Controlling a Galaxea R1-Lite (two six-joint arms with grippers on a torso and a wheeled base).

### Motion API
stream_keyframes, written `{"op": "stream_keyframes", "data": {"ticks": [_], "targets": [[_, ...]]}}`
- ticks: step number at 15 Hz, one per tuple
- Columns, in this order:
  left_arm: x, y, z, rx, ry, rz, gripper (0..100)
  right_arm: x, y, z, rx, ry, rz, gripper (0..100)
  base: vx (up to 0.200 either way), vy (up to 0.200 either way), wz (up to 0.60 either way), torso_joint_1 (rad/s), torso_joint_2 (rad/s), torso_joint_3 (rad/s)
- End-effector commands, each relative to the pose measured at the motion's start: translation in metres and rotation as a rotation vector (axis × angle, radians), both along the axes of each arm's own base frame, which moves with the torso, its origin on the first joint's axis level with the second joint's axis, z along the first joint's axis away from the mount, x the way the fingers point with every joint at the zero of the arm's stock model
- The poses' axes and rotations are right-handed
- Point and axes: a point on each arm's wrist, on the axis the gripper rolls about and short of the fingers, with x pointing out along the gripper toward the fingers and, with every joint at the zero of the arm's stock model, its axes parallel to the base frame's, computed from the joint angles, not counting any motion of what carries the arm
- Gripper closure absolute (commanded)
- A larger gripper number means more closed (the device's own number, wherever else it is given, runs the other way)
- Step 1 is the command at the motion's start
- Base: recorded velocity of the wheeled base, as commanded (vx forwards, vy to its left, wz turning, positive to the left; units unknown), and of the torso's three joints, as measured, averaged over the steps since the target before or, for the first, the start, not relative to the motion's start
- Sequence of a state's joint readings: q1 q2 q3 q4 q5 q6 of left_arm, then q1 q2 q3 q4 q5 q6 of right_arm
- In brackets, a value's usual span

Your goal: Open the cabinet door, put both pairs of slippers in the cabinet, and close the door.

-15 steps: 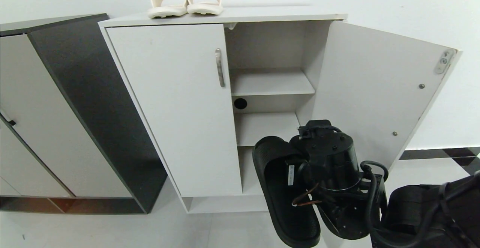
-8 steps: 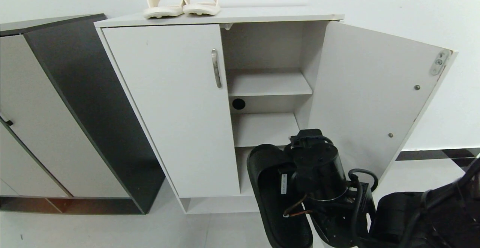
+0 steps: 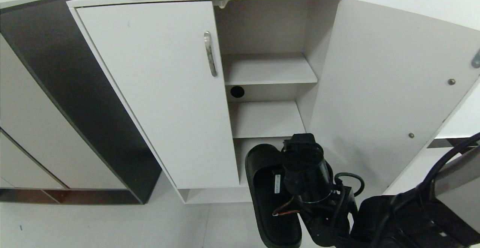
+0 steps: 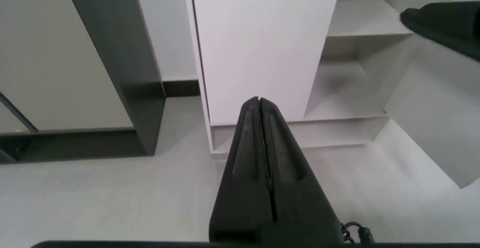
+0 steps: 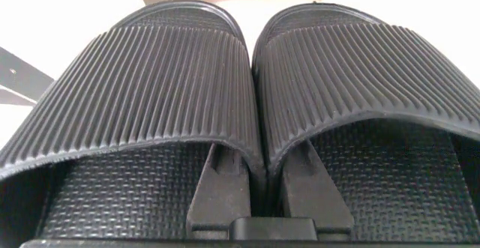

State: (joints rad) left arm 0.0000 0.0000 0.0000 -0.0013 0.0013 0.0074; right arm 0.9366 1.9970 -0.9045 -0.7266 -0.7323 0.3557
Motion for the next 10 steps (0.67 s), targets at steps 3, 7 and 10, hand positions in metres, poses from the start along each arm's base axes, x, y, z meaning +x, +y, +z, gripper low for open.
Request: {"op": "stream_keyframes", "data": {"ticks": [3,7,10], "targets": [[0.0,0.0,0.0,0.0,0.001,0.0,100,0.019,0.024,-0.013,-0.009,-0.009,-0.005,100,0.0,0.0,0.0,0.005,0.0,-0.196],[0.0,0.0,0.0,-0.001,0.001,0.0,100,0.02,0.027,-0.016,-0.067,-0.087,-0.049,100,0.0,0.0,0.0,0.006,0.0,-0.183],[0.0,0.0,0.0,-0.001,0.001,0.0,100,0.015,0.008,-0.022,-0.085,-0.199,-0.081,100,0.0,0.0,0.0,0.0,0.0,0.0]]}}
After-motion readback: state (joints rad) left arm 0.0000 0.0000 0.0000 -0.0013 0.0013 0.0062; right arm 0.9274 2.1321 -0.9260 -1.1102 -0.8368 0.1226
